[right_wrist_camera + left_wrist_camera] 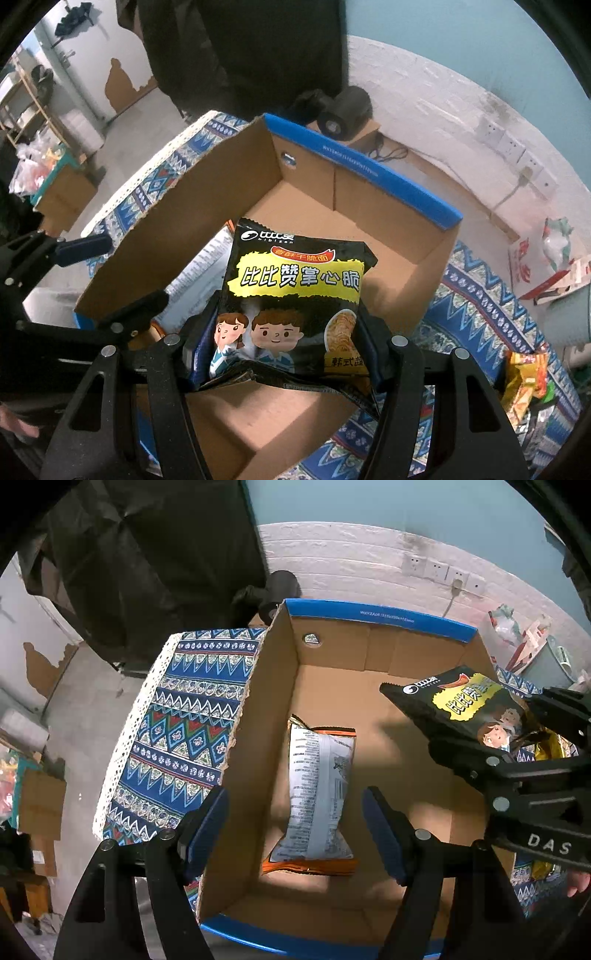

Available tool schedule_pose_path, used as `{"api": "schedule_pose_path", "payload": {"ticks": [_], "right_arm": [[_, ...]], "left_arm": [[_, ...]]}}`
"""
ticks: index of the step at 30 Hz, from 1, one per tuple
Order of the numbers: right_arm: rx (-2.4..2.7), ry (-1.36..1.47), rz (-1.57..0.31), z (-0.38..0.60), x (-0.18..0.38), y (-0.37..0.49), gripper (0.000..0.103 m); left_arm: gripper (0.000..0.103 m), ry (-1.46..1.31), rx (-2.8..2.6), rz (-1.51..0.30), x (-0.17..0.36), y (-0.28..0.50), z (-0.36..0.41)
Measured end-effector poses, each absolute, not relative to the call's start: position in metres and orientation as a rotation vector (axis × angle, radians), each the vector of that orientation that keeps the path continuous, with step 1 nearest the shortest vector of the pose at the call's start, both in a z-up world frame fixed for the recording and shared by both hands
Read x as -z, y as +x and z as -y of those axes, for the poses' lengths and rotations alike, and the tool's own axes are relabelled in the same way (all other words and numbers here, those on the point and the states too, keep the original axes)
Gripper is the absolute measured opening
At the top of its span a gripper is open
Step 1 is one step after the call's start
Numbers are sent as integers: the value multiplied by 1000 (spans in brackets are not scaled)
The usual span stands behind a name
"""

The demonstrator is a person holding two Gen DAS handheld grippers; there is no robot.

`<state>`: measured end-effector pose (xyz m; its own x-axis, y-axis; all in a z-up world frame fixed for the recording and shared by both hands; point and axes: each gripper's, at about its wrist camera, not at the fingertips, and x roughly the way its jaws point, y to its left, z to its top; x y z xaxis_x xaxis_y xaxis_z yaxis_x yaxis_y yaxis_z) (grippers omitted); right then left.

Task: Organize snacks
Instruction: 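Open the left tool and then the right tool, dropping both bags into the box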

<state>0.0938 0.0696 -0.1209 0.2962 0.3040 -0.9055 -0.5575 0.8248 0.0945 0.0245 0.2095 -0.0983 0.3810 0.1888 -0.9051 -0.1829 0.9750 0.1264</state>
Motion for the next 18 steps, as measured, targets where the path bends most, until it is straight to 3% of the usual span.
{"api": "schedule_pose_path", "payload": {"ticks": [18], "right_arm": [[-504,-228,-1060,-30,95,81,85]], "left_arm": [[76,30,-180,-1159,94,25,-180]]}}
